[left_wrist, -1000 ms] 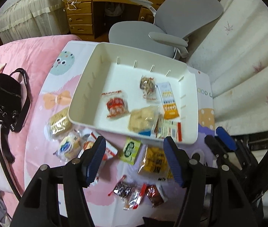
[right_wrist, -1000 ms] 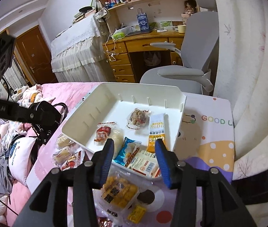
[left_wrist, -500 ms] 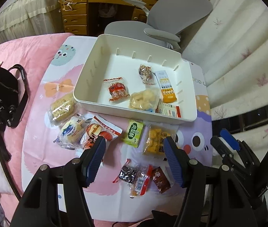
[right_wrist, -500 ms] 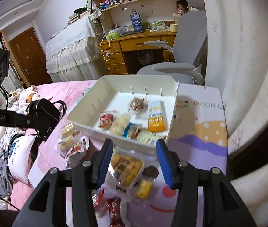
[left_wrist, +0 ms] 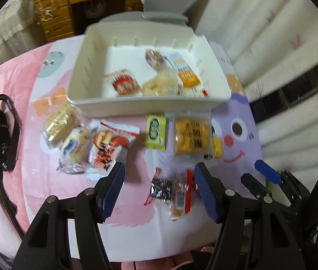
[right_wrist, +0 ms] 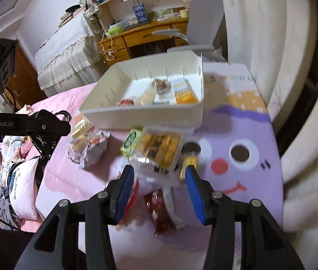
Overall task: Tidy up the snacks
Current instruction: 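Move both grippers to the dark chocolate packet and brown wrapped snack, then grasp the dark chocolate packet with left gripper while right grasps the brown snowflake packet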
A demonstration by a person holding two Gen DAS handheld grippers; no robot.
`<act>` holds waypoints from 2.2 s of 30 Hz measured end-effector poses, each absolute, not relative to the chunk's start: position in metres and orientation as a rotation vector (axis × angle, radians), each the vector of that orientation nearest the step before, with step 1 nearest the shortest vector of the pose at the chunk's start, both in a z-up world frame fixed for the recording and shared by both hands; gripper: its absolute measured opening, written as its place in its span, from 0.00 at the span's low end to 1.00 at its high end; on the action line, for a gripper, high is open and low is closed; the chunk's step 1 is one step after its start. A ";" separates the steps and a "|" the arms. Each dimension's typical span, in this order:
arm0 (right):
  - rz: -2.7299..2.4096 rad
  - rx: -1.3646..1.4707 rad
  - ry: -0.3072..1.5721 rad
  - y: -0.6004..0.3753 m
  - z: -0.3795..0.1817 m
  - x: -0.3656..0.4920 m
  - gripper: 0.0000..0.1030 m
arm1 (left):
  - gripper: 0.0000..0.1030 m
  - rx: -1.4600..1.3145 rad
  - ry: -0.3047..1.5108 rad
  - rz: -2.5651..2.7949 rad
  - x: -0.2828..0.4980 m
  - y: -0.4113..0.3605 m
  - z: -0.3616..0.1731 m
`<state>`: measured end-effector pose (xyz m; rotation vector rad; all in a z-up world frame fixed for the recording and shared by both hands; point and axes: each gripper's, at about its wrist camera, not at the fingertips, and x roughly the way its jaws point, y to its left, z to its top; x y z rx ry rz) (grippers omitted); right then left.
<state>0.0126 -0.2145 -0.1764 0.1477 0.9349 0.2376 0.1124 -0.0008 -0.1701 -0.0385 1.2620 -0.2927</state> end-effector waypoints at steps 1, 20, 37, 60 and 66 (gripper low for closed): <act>0.224 0.148 0.941 -0.213 -0.180 0.009 0.46 | 0.69 -0.032 1.278 -0.301 0.112 -0.001 -0.176; 0.092 0.119 0.949 -0.193 -0.253 -0.026 0.51 | 0.72 0.007 1.424 -0.408 0.095 -0.017 -0.282; 0.147 -0.023 0.927 -0.178 -0.277 -0.015 0.65 | 0.50 -0.057 1.460 -0.378 0.102 -0.018 -0.318; 0.251 -0.070 1.027 -0.179 -0.279 -0.003 0.35 | 0.38 -0.077 1.484 -0.267 0.111 -0.022 -0.308; 0.290 -0.070 1.043 -0.183 -0.265 -0.002 0.35 | 0.38 -0.084 1.496 -0.250 0.103 -0.015 -0.290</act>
